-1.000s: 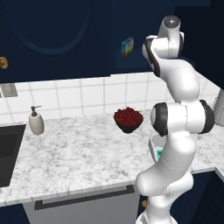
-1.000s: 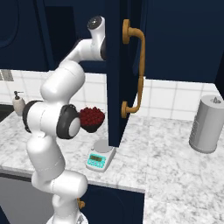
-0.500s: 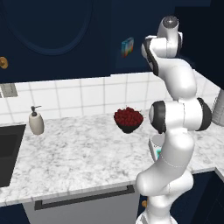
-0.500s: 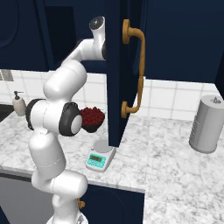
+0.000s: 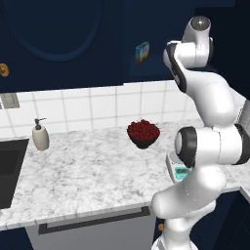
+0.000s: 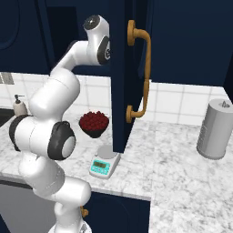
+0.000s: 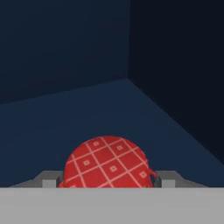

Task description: Pick the jam and place it on the digital scale for weighing, and close the cabinet.

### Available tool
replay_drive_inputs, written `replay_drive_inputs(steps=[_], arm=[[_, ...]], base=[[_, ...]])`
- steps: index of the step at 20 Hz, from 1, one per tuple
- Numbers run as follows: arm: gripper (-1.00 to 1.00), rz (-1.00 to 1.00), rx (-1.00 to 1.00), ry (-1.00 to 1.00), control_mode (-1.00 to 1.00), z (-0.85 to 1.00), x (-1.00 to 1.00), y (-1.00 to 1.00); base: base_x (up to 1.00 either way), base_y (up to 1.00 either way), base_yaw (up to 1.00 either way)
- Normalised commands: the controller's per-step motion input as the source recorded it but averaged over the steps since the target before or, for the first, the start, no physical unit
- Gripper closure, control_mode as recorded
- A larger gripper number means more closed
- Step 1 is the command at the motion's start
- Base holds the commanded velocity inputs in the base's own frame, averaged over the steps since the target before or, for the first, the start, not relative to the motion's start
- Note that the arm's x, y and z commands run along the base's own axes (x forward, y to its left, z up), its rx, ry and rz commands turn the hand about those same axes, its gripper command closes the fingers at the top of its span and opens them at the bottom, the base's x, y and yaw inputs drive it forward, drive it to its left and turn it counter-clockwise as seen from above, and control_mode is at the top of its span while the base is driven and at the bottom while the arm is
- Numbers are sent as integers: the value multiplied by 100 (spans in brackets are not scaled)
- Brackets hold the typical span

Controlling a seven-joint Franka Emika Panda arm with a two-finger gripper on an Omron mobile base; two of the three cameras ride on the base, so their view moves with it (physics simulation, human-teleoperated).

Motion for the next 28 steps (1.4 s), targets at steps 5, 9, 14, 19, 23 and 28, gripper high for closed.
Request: replay_drive_inputs(steps=[5,9,14,19,23,28], arm=[[100,1,4,-10,-100,0,-100,31],[100,0,0,-2,-100,-23,-100,63],[100,2,3,0,-100,-71,-100,61],[100,17,1,0,-100,-95,-70,33],[100,31,0,0,-100,-90,-3,3],[100,35,0,-5,-100,-92,20,2]], base=[[0,0,0],[0,0,0],[0,0,0],[0,0,0],[0,0,0],[0,0,0]])
